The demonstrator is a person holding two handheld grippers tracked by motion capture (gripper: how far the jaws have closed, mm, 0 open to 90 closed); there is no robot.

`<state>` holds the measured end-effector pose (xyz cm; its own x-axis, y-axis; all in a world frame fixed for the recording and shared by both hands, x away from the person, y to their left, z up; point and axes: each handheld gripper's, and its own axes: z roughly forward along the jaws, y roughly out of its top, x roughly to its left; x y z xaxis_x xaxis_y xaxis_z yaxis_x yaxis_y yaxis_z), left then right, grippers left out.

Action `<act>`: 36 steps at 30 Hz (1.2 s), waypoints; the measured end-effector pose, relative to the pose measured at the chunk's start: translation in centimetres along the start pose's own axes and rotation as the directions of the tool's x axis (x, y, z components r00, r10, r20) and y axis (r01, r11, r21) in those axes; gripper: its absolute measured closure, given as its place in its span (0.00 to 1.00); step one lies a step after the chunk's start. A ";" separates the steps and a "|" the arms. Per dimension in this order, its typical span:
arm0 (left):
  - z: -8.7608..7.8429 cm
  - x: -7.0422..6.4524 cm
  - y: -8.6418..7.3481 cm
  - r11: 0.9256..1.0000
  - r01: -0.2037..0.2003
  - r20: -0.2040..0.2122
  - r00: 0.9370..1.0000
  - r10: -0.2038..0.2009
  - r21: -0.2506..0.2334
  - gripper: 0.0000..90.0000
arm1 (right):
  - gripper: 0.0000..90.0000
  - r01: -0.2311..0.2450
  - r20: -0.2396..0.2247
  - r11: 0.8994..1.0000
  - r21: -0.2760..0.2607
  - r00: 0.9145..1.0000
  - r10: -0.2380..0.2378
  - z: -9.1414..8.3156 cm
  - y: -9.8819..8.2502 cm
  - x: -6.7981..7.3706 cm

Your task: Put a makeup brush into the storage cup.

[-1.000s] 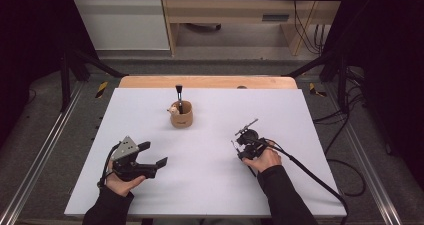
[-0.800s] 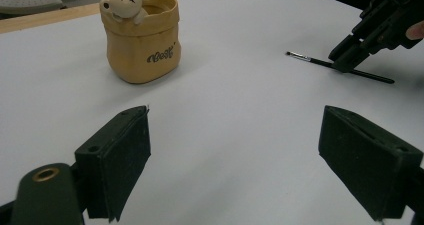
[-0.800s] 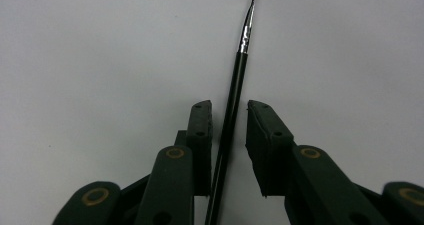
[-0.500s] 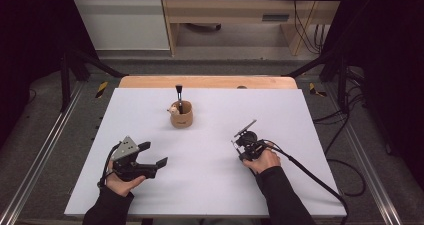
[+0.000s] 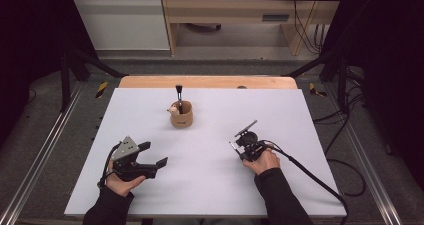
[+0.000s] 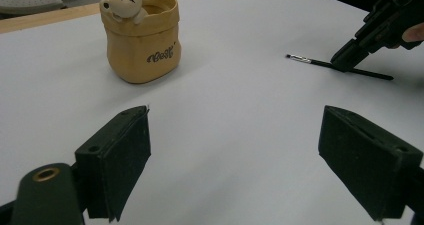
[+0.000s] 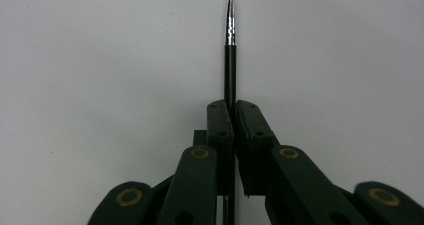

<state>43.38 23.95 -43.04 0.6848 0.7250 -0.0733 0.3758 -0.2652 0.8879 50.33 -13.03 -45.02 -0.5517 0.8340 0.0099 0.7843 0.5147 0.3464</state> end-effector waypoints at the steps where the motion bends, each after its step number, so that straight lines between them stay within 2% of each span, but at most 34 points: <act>1: 0.0 0.0 0.0 1.000 0.000 0.000 1.000 0.000 0.000 0.14 | 0.95 -0.002 0.004 1.000 0.001 1.000 0.002 0.0 0.0 0.0; 5: 0.0 0.0 0.0 1.000 0.000 0.000 1.000 0.000 0.001 0.14 | 0.95 0.002 0.006 1.000 -0.010 1.000 -0.002 0.0 -0.1 0.0; 10: 0.0 0.0 0.0 1.000 0.002 0.000 1.000 -0.002 -0.001 0.14 | 0.95 0.002 -0.018 1.000 -0.022 1.000 -0.002 -0.1 -0.1 0.0; 19: -0.1 0.0 0.1 1.000 0.006 0.001 1.000 -0.006 -0.005 0.14 | 0.95 0.005 -0.044 0.996 -0.088 0.999 -0.009 -1.7 -0.4 0.1; 26: -0.1 0.0 0.1 1.000 0.006 0.001 1.000 -0.006 -0.006 0.14 | 0.95 0.014 -0.056 0.987 -0.158 0.998 -0.023 -2.5 -0.8 0.4; 31: -0.2 -0.1 0.1 1.000 0.005 0.003 1.000 -0.005 -0.008 0.14 | 0.95 0.019 -0.069 0.982 -0.188 0.997 -0.032 -3.0 -1.2 0.6; 36: -0.2 -0.1 0.2 1.000 0.006 0.005 1.000 -0.006 -0.011 0.14 | 0.95 0.027 -0.084 0.970 -0.241 0.995 -0.048 -3.6 -1.6 1.0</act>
<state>43.24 23.94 -42.77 0.6857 0.7233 -0.0813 0.3731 -0.2533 0.8926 47.50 -13.72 -42.21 -0.6108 0.7885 0.0718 0.6777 0.4737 0.5624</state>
